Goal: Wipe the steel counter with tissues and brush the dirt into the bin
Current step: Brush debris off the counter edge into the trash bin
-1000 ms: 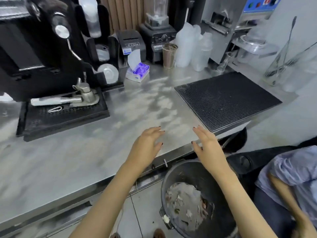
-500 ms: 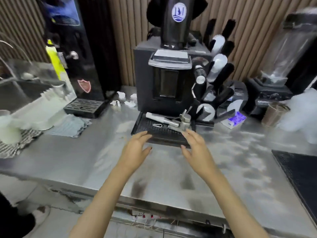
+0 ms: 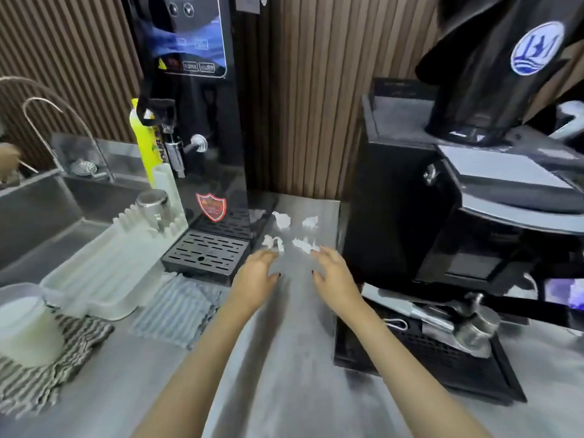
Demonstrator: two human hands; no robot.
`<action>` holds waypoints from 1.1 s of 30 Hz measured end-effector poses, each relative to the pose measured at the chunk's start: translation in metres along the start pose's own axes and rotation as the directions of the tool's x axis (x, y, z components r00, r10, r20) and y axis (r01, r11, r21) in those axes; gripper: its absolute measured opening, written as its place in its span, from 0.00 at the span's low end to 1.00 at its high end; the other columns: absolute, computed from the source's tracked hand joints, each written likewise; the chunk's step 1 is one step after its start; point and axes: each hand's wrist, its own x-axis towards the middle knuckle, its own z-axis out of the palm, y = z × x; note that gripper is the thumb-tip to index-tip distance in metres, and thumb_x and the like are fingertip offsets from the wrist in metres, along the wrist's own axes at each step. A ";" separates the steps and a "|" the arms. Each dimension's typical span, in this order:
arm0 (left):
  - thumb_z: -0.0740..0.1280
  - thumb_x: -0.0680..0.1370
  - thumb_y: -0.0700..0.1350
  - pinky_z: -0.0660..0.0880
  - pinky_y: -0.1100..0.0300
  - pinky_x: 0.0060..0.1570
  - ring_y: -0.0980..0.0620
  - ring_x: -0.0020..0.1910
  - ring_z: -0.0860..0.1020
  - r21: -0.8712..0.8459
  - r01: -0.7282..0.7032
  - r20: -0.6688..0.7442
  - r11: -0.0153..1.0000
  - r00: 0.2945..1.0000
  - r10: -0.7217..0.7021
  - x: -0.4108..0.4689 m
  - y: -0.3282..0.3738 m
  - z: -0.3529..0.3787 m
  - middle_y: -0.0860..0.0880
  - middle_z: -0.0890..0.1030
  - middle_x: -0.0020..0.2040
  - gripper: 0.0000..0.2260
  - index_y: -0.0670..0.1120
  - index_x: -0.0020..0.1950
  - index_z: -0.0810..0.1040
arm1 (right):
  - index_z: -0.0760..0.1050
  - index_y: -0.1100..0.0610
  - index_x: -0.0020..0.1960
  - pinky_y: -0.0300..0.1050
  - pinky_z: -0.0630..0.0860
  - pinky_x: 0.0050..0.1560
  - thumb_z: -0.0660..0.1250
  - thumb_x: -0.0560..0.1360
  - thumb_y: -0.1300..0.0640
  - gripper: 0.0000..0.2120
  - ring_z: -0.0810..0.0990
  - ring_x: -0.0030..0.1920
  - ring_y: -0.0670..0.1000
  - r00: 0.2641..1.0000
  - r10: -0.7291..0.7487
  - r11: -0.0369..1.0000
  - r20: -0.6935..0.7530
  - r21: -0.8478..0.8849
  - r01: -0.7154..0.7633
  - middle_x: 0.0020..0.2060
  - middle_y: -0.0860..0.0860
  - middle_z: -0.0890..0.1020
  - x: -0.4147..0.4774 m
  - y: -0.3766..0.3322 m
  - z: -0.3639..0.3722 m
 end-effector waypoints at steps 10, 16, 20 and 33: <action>0.58 0.78 0.39 0.68 0.48 0.63 0.41 0.69 0.61 0.174 -0.066 0.220 0.983 0.975 0.027 0.122 -0.042 0.040 0.42 0.60 0.73 0.20 0.46 0.70 0.66 | 0.56 0.47 0.74 0.53 0.56 0.72 0.53 0.78 0.66 0.27 0.49 0.75 0.59 0.970 0.233 0.951 0.068 -0.223 -0.213 0.76 0.52 0.46 0.115 0.032 0.070; 0.56 0.79 0.37 0.59 0.47 0.71 0.38 0.74 0.47 0.260 -0.113 0.367 0.959 0.930 0.010 0.145 -0.054 0.066 0.47 0.48 0.77 0.24 0.51 0.74 0.58 | 0.53 0.43 0.74 0.59 0.47 0.73 0.49 0.80 0.65 0.27 0.43 0.76 0.57 0.942 0.259 0.920 0.213 -0.350 -0.174 0.76 0.47 0.43 0.143 0.050 0.073; 0.58 0.76 0.35 0.64 0.46 0.67 0.40 0.73 0.54 0.204 -0.070 0.371 0.976 0.929 -0.011 0.148 -0.058 0.072 0.44 0.57 0.74 0.23 0.47 0.70 0.66 | 0.58 0.49 0.74 0.53 0.49 0.74 0.49 0.81 0.62 0.22 0.50 0.75 0.57 0.928 0.251 0.942 0.274 -0.292 -0.168 0.76 0.50 0.54 0.143 0.053 0.071; 0.56 0.68 0.23 0.70 0.63 0.44 0.43 0.46 0.76 -0.165 -0.099 -0.176 0.981 0.982 0.069 0.102 -0.039 0.035 0.39 0.78 0.45 0.20 0.36 0.50 0.81 | 0.74 0.62 0.46 0.50 0.73 0.45 0.57 0.75 0.69 0.08 0.75 0.41 0.57 0.981 0.155 0.976 -0.117 -0.136 -0.170 0.44 0.58 0.75 0.075 0.029 0.054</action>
